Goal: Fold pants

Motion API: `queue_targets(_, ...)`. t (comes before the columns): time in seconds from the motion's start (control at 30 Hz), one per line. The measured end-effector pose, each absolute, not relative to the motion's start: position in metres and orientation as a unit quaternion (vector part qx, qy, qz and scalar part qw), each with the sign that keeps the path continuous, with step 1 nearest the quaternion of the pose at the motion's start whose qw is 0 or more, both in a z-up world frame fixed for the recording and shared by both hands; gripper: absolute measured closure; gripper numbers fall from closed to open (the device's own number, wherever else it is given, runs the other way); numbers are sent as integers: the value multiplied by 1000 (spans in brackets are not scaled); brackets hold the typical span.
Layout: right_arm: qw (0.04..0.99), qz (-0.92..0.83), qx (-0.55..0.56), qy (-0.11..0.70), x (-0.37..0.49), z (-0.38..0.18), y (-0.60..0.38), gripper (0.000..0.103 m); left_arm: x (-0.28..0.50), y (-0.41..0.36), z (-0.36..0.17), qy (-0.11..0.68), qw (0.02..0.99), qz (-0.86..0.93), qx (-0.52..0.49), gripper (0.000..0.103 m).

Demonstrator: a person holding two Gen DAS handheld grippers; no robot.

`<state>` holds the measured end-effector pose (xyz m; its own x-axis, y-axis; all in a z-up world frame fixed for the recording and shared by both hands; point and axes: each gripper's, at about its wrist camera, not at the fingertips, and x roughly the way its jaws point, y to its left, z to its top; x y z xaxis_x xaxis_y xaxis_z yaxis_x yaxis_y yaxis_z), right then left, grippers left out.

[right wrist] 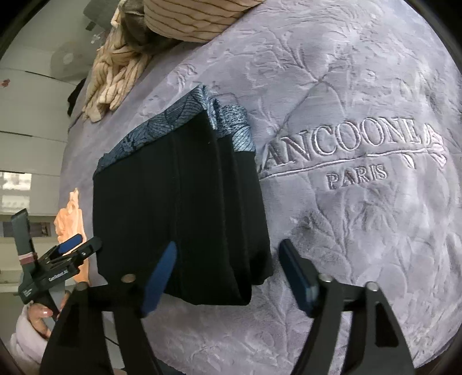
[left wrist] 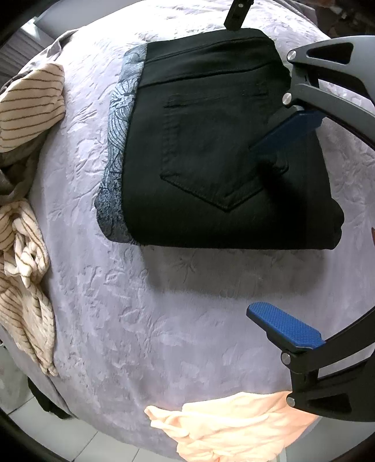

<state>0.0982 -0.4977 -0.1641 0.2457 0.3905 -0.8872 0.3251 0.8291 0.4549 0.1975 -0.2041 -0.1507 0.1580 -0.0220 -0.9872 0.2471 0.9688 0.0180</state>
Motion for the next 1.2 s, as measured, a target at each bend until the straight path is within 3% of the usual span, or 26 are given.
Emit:
queue_targets(0.77,721,67,308,617,106,-186,-506,20,226,-181,-165,650,739,-179,-17,0)
queue_targets(1.2,685,159,390,594,140,-230,-514,22,251,-206,-213,656,703,-269,-55,0)
